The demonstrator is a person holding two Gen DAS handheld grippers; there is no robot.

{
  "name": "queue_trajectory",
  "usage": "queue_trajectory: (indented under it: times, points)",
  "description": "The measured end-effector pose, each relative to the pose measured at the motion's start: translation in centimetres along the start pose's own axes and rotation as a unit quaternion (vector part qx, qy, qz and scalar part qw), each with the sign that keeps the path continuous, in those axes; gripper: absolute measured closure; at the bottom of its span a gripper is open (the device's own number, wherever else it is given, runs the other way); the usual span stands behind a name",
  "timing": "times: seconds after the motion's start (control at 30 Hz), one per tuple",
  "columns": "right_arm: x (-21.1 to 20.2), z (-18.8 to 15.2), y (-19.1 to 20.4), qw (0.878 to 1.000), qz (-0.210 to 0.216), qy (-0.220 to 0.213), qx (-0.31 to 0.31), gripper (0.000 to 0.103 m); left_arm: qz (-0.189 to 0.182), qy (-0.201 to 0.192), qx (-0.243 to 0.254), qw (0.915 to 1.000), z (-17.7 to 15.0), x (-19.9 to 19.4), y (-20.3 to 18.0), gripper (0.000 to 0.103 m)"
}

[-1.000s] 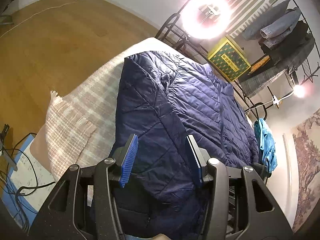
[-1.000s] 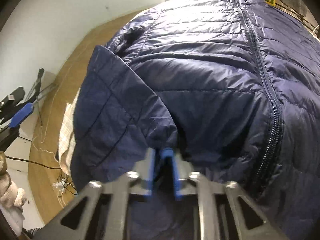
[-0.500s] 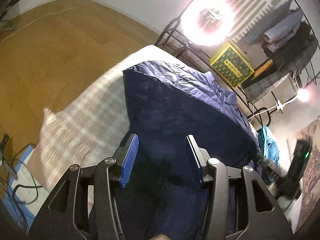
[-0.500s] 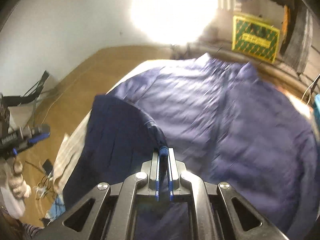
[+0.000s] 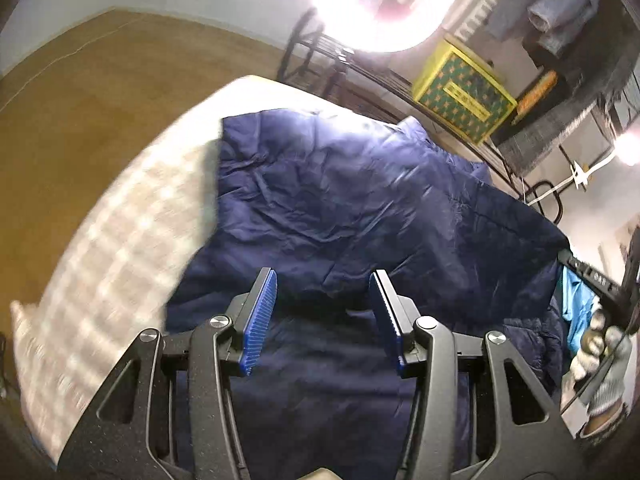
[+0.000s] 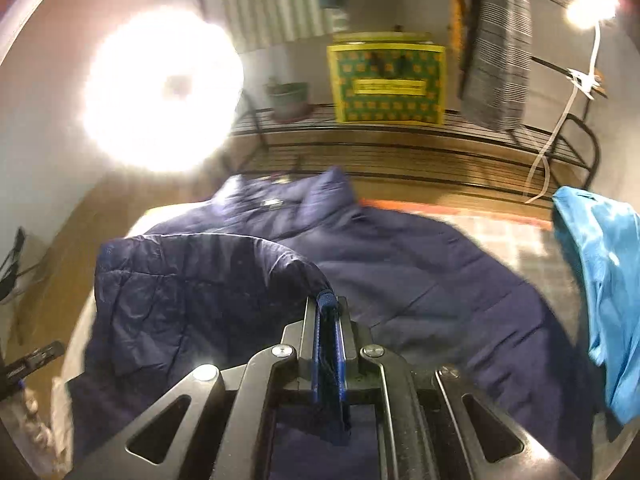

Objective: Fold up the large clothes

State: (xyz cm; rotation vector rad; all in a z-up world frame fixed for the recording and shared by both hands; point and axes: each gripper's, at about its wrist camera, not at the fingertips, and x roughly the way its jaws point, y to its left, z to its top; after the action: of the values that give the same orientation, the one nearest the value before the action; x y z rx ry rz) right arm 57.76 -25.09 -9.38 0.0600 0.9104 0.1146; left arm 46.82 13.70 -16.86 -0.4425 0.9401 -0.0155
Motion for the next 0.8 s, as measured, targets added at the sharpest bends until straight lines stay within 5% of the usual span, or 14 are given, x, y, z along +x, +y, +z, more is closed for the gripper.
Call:
queue_trajectory:
  times: [0.2,0.4,0.73,0.8]
  points:
    - [4.5,1.4,-2.9,1.000,-0.011,0.025,0.013,0.099,0.015,0.010,0.040,0.9990,0.9,4.8,-2.5,0.053]
    - [7.6,-0.8,-4.6,0.996,0.013,0.079,0.038,0.100,0.043,0.037,0.042,0.9975,0.6,8.2,-2.0,0.053]
    - [8.4,-3.6,-6.2,0.991,0.009,0.115,0.064,0.098,0.056,-0.047,0.008,0.9973,3.2,-1.1,2.0,0.053]
    - [7.7,-3.7,-5.6,0.992,0.005,0.116,0.055,0.088,0.060,-0.054,0.008,0.9967,2.8,-2.8,2.3,0.053]
